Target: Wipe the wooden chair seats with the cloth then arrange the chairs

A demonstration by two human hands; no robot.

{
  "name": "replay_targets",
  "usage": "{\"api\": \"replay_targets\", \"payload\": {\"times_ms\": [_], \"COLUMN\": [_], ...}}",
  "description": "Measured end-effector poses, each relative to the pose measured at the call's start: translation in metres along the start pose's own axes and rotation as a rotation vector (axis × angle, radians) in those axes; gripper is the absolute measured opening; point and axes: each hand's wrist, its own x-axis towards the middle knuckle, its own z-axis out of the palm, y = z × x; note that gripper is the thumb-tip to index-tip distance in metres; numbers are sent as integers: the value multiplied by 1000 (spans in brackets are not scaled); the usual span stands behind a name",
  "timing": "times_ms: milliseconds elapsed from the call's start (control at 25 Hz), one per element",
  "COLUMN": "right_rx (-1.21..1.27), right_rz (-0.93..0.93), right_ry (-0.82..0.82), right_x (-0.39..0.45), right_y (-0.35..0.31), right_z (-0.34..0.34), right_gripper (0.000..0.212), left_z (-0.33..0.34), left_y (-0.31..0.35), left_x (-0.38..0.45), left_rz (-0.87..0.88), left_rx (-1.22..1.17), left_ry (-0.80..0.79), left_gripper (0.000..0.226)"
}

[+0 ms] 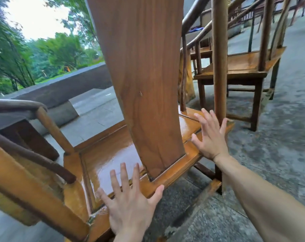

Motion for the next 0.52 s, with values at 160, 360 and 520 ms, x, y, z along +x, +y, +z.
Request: {"api": "replay_targets", "payload": {"times_ms": [160,360,520], "right_rx": [-57,-105,-287], "right_rz": [92,170,58], "right_ry": [-14,-28,-164], "right_x": [-8,-41,-49], "right_y": [-5,-39,-65], "right_z": [-6,-39,-107], "right_gripper": [70,67,68], "left_z": [3,-3,-20], "left_y": [-2,-4,-14], "left_x": [-1,-1,-9], "left_rz": [23,36,78], "left_rx": [-59,-70,-212], "left_ry": [10,-68,-144], "left_gripper": [99,105,102]}}
